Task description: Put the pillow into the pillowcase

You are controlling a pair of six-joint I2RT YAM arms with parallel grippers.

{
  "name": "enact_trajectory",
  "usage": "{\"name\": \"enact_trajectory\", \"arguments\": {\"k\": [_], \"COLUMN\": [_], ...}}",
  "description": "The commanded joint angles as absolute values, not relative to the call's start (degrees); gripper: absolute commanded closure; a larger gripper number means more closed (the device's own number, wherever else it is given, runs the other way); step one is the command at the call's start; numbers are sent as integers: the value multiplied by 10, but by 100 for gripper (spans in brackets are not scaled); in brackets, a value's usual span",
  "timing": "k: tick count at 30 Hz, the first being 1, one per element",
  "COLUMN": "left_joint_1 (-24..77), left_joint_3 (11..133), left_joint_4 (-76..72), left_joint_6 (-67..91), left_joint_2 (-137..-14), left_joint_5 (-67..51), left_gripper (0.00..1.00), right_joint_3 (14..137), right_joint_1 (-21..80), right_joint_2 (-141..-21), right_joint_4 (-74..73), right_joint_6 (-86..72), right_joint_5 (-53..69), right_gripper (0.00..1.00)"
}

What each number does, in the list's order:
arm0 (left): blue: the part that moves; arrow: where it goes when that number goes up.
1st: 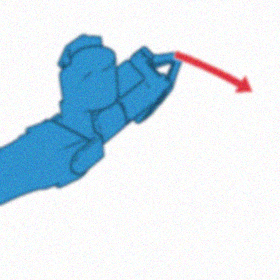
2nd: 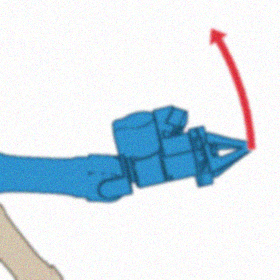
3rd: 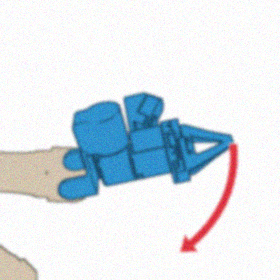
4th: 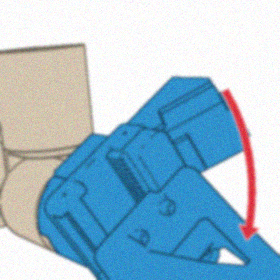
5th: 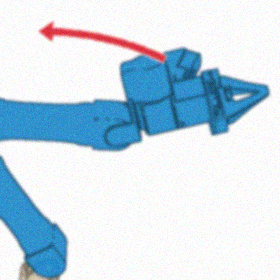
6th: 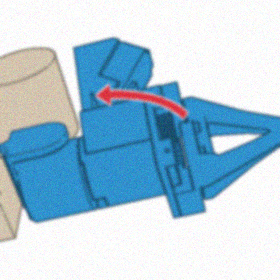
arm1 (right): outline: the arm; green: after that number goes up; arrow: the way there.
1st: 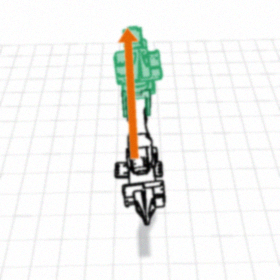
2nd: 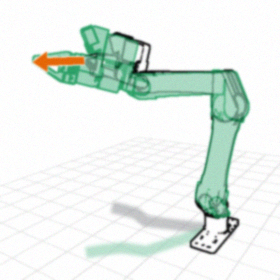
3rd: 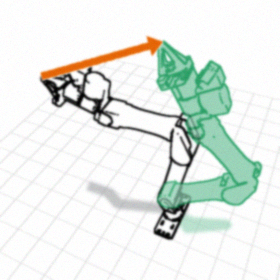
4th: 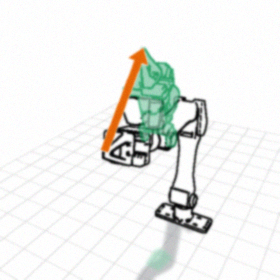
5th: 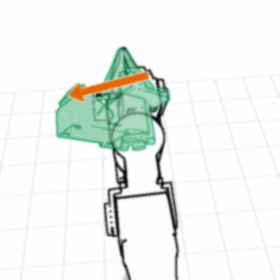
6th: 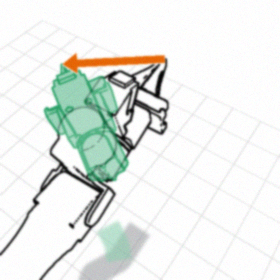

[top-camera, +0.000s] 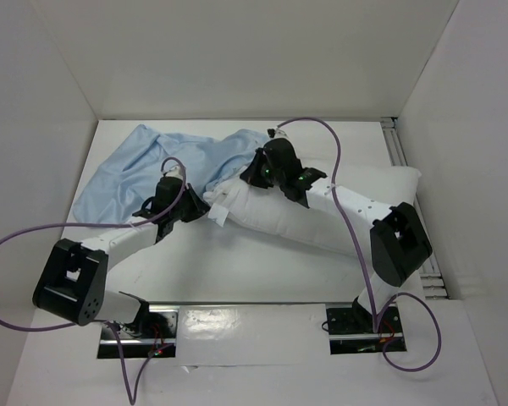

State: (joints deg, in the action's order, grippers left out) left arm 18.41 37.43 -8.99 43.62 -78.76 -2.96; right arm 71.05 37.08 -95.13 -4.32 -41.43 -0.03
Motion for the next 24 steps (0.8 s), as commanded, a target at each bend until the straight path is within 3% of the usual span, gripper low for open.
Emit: {"name": "enact_trajectory", "arguments": {"k": [1,10,24], "left_joint_1": [187,187,187], "left_joint_3": [402,460,618], "left_joint_4": [-72,83,294], "left_joint_6": [432,415,308], "left_joint_2": [-772,-670,-657], "left_joint_5": [-6,-11,-120], "left_gripper": [98,100,100], "right_joint_3": [749,807,978], "right_joint_1": [364,359,348], "right_joint_2": [-950,-968,-969], "right_joint_4": [-30,-86,-179], "right_joint_6": [-414,-379,-338], "right_joint_5": [11,-28,-94], "right_gripper": [100,100,100]}}
